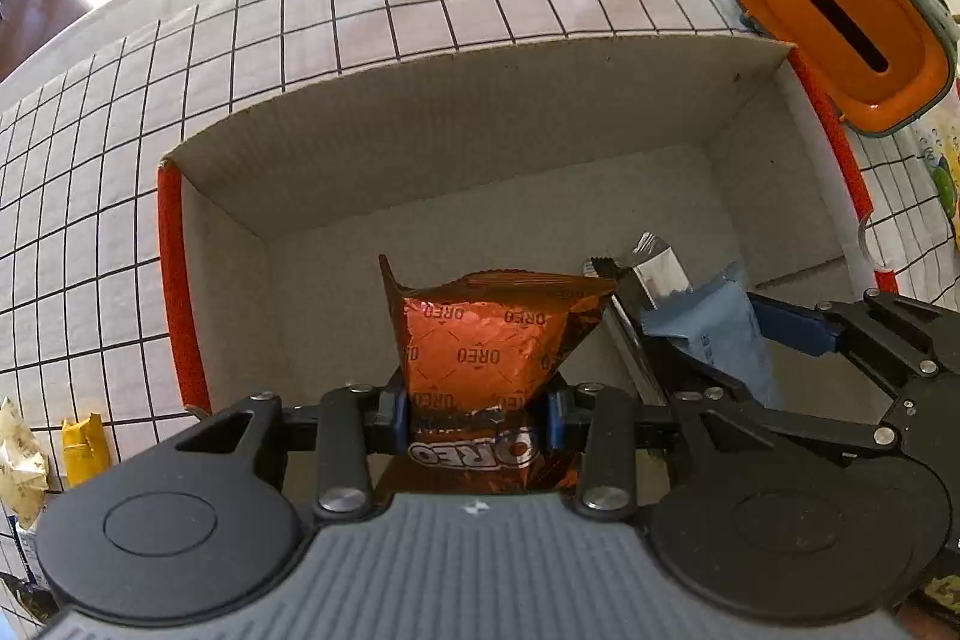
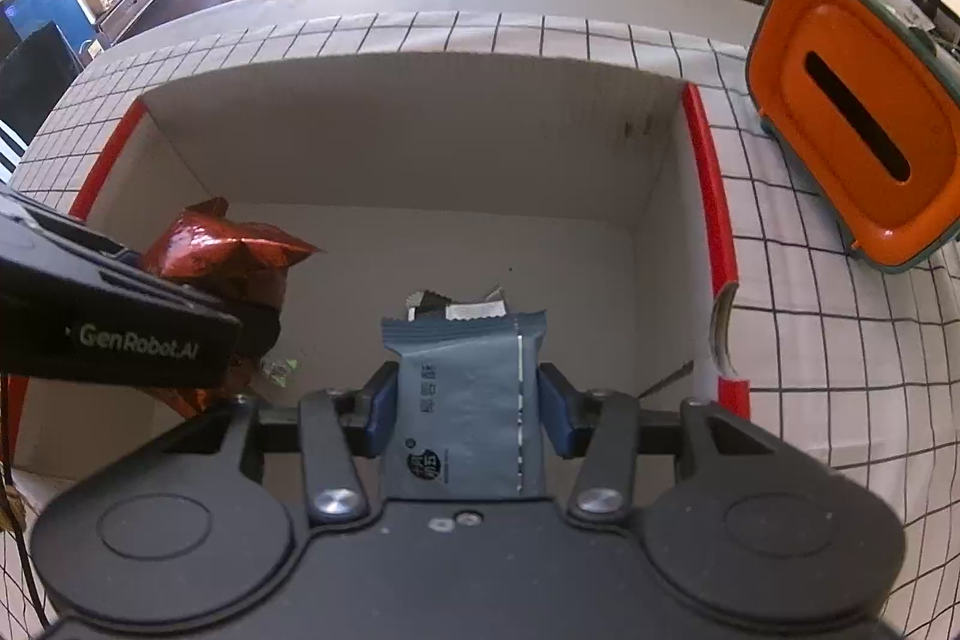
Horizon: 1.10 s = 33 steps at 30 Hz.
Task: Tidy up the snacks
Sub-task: 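Open the left tool to drop the Oreo bag while the right tool releases the grey packet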
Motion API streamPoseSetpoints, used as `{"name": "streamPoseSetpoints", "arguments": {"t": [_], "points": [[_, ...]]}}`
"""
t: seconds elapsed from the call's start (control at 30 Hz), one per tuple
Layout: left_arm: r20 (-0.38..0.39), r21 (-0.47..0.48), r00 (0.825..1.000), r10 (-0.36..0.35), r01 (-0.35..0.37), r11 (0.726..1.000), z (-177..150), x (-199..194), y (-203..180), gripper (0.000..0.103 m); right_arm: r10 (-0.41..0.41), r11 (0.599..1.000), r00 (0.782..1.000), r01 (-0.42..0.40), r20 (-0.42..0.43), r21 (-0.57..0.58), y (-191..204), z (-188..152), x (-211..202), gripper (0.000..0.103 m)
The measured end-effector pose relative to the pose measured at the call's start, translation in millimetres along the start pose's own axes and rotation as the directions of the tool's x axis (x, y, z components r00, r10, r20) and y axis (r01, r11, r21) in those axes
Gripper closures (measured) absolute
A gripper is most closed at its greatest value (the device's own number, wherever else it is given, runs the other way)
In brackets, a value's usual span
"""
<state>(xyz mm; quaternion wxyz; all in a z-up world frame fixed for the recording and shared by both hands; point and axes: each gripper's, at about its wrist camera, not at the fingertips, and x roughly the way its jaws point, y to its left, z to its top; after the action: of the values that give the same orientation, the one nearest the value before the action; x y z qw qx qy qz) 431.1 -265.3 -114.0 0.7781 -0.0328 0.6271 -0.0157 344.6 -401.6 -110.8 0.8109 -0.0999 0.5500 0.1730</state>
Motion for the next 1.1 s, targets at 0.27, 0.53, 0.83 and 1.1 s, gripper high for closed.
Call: {"name": "streamPoseSetpoints", "arguments": {"t": [0.27,0.53,0.83,1.1], "points": [[0.016,0.004,1.000,-0.023,0.023,1.000,0,0,2,0.062,0.009,0.999,1.000,-0.009,-0.009,0.038,-4,3,-4,0.055],[0.079,0.013,0.995,-0.067,0.067,0.998,-15,-25,8,0.050,0.012,0.999,0.999,-0.014,0.030,0.052,-2,-1,-23,0.045],[0.140,0.026,0.985,-0.100,0.098,0.995,-34,-55,12,0.050,0.007,0.999,0.996,-0.012,0.094,0.046,5,-9,-50,0.040],[0.214,0.045,0.969,-0.127,0.120,0.992,-55,-86,26,0.044,0.013,0.999,0.985,-0.021,0.171,0.049,20,-19,-82,0.031]]}}
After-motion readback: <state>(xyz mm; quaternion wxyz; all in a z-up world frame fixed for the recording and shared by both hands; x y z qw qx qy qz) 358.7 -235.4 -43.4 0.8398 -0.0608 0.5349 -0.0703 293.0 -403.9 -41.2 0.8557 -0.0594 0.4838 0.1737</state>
